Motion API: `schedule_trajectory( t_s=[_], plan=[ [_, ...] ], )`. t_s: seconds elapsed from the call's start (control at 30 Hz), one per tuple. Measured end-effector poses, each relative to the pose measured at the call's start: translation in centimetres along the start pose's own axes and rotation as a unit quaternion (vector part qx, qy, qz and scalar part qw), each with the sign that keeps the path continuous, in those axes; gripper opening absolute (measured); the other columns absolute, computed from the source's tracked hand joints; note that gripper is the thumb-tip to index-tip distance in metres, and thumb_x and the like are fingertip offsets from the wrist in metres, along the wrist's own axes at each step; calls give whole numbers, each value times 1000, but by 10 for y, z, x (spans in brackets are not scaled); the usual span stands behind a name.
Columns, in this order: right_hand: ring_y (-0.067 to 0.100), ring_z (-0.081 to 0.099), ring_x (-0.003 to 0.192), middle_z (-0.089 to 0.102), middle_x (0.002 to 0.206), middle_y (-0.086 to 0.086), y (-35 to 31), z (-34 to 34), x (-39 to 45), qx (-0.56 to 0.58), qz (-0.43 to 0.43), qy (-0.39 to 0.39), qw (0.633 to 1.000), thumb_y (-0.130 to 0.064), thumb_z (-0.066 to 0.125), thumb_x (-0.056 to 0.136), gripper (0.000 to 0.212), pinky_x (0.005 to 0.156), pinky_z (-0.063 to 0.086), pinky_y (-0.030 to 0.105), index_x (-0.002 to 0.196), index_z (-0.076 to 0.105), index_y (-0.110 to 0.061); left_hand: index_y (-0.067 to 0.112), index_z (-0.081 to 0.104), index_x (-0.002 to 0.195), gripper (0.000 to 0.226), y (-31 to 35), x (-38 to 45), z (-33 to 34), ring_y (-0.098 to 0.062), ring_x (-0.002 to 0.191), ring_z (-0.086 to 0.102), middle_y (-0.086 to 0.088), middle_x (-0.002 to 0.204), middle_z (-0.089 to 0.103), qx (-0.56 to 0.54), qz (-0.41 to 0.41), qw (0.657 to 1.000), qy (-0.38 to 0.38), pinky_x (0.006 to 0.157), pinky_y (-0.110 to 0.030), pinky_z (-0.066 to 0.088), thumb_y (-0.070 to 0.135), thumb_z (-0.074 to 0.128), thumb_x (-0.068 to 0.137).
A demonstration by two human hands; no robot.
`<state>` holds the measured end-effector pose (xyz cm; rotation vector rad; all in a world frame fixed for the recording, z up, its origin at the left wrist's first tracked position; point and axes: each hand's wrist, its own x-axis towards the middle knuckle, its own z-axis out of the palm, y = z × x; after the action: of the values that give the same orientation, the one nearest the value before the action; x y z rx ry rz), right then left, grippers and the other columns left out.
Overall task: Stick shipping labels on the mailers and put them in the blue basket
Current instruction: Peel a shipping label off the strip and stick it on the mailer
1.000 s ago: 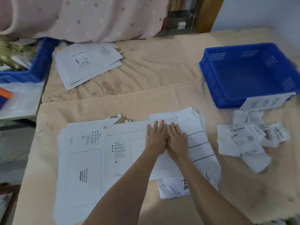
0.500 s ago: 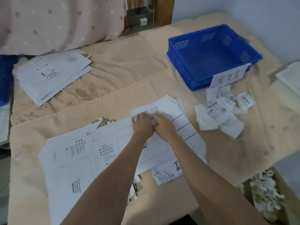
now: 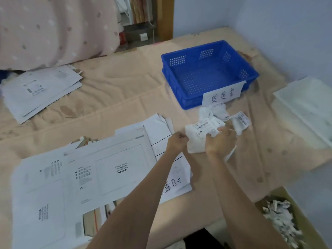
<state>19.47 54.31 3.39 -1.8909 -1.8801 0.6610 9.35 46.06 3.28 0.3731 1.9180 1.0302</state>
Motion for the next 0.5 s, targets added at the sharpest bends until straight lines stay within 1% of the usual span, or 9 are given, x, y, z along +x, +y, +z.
schedule_trajectory(
  t_s=[0.07,0.13,0.17,0.23,0.3,0.37,0.4,0.5],
  plan=[
    [36,45,118,45,129,17,15,-4,15,-41,48,-26,998,-23,69,77,51,96,36,43,121,48,-7,11,59,107,21,2,7,18,-26,91,64,-6,95,63,-2,-23,999,27,91,-38,51,12,56,86],
    [35,50,114,49,124,15,28,-3,26,-29,51,-62,996,-18,66,75,49,94,38,42,119,46,-8,8,55,116,29,4,15,32,-31,99,64,-11,107,63,14,-23,997,66,92,-40,50,10,56,86],
    [34,54,109,53,119,12,34,-4,33,1,44,-76,996,-14,63,75,44,90,41,41,116,48,-11,8,54,118,32,7,19,39,-32,101,63,-13,110,63,26,-23,996,81,93,-41,49,10,56,86],
    [28,60,94,61,100,1,40,-11,42,89,45,-107,989,-12,59,74,30,75,46,35,102,52,-20,9,50,125,39,13,25,48,-31,103,62,-13,115,62,42,-32,994,99,94,-39,49,11,55,86],
    [13,60,79,60,82,-11,42,-20,52,161,48,-145,975,-13,61,78,19,61,39,25,93,57,-23,10,47,130,43,20,30,54,-29,107,60,-11,121,59,49,-42,992,111,93,-34,48,13,53,88],
    [-2,55,70,59,78,-15,39,-26,61,195,47,-168,965,-14,66,79,14,55,34,15,91,62,-20,10,48,130,41,24,35,57,-28,110,58,-9,124,57,58,-55,990,119,91,-31,47,16,53,90],
    [-4,54,69,61,78,-14,39,-27,65,209,46,-178,960,-14,67,79,13,55,33,14,90,63,-18,11,51,128,39,26,38,58,-28,110,59,-10,124,58,55,-62,989,120,92,-32,47,17,54,90],
    [1,57,66,63,74,-11,40,-25,71,234,58,-190,952,-12,69,77,13,55,36,15,87,61,-16,12,57,119,33,30,40,61,-27,106,62,-12,114,66,44,-81,989,115,91,-35,51,19,58,87]
  ],
)
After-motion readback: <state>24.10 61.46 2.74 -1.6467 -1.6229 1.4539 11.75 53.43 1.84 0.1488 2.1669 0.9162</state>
